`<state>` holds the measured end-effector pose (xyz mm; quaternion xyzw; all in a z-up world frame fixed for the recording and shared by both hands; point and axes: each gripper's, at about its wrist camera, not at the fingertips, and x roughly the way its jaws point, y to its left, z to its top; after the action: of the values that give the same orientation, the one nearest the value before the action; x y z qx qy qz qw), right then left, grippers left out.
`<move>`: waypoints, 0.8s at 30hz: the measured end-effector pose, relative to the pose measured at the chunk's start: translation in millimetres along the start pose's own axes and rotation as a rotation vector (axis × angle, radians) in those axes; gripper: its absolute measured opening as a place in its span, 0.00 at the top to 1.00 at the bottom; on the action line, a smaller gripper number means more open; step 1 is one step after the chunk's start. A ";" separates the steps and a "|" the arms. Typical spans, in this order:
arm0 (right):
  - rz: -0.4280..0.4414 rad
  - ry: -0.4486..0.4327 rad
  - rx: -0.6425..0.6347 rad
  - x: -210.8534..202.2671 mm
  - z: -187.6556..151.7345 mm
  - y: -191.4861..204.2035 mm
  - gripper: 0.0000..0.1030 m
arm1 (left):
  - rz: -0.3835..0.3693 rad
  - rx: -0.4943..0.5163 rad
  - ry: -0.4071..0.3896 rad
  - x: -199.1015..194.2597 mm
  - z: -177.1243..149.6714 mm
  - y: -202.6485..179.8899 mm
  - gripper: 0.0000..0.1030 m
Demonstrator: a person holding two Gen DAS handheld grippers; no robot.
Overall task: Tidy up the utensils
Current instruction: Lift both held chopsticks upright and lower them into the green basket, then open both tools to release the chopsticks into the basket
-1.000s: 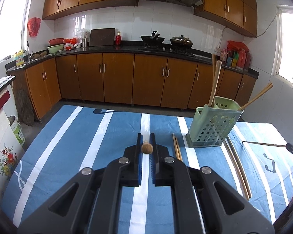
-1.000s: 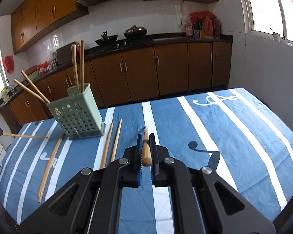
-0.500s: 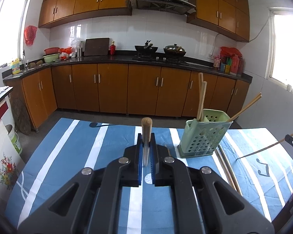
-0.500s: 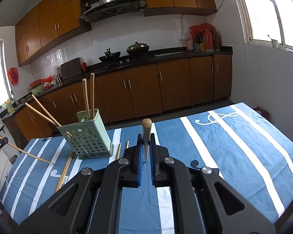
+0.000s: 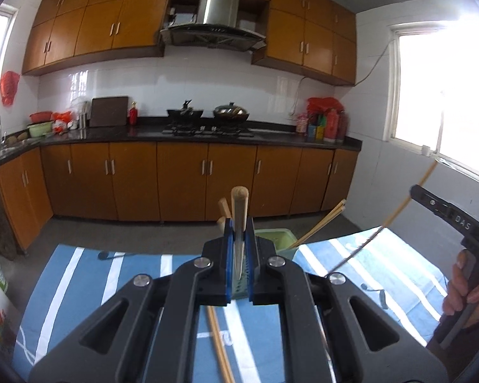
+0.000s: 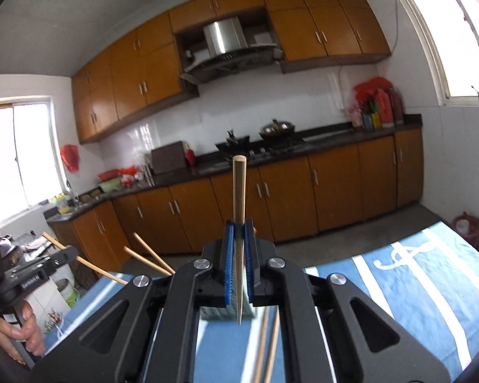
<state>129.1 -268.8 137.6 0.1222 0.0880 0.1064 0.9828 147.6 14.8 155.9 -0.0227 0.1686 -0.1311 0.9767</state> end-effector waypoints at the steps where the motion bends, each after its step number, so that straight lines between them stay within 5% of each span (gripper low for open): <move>1: 0.007 -0.013 -0.001 1.8 3.7 3.0 0.93 | -0.005 0.013 -0.020 -0.7 7.4 -6.9 0.93; 15: 0.009 -0.060 0.000 68.8 19.2 19.3 0.93 | 0.041 -0.070 -0.156 52.9 65.0 -15.5 0.93; 24: -0.021 0.066 0.014 114.2 -13.4 5.9 0.93 | 0.047 -0.099 -0.053 117.9 38.2 -1.7 0.93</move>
<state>235.1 -233.9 109.6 0.1248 0.1226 0.0996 0.9795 267.1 -18.0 154.0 -0.0707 0.1496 -0.0992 0.9812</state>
